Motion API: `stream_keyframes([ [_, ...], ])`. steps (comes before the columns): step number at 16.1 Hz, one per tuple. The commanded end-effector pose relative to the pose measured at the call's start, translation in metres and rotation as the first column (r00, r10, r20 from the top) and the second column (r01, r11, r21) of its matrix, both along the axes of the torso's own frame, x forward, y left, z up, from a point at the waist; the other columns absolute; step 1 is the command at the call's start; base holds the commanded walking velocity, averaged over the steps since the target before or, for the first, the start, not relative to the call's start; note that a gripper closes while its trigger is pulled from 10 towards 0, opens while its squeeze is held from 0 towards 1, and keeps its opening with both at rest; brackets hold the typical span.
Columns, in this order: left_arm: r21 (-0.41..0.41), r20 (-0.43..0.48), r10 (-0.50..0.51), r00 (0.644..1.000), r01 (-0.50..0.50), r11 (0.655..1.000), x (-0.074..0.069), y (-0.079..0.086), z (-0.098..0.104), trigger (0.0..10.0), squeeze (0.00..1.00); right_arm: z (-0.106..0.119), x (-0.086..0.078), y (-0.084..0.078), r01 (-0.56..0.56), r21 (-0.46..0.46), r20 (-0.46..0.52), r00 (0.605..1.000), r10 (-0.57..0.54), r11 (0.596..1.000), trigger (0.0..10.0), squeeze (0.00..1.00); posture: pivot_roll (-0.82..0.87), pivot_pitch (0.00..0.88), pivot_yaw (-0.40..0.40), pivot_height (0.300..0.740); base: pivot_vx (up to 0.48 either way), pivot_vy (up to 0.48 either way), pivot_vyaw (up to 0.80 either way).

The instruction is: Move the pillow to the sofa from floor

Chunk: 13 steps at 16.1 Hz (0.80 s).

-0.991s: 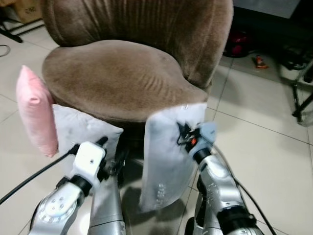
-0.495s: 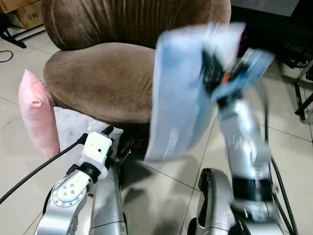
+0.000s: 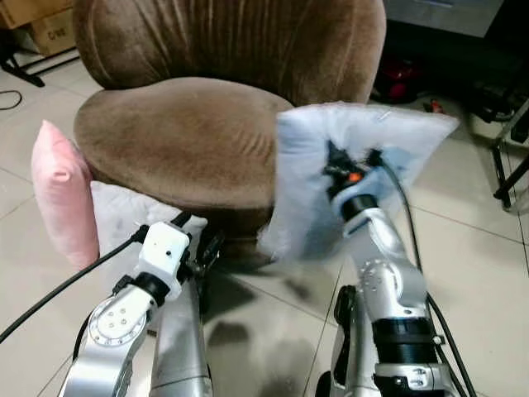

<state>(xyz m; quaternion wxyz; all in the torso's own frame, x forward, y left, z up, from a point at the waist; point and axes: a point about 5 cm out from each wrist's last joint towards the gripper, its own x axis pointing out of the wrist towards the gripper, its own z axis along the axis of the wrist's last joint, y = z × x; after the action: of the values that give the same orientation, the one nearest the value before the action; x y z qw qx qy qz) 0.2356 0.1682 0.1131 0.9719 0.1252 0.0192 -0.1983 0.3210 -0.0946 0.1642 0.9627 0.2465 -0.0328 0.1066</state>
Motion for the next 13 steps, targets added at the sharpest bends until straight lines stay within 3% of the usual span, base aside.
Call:
stream_keyframes([
  [1,0.021,0.013,0.007,1.000,-0.007,1.000,0.002,0.003,0.001,10.0,0.00,0.013,0.000,0.003,-0.025,0.000,0.060,0.998,0.025,1.000,10.0,0.00,0.08,0.000,-0.013,0.438,0.000,0.000,0.00],
  [5,0.029,0.033,0.012,0.999,-0.013,0.999,0.006,0.002,0.003,10.0,0.00,0.020,0.001,-0.015,-0.002,0.017,0.106,0.994,0.000,1.000,10.0,0.00,0.07,0.000,-0.019,0.438,0.000,0.000,0.00],
  [9,0.019,0.054,0.032,0.998,-0.033,0.999,0.010,-0.002,0.006,10.0,0.00,0.032,-0.008,-0.034,0.043,-0.010,0.159,0.986,-0.041,0.999,10.0,0.00,0.06,0.000,-0.021,0.473,0.000,0.000,0.00],
  [13,0.004,0.073,0.083,0.994,-0.084,0.996,0.016,-0.003,0.008,10.0,0.00,0.020,-0.025,-0.049,0.076,-0.059,0.128,0.989,-0.068,0.995,10.0,0.00,0.05,0.000,-0.015,0.513,0.000,0.000,0.00],
])
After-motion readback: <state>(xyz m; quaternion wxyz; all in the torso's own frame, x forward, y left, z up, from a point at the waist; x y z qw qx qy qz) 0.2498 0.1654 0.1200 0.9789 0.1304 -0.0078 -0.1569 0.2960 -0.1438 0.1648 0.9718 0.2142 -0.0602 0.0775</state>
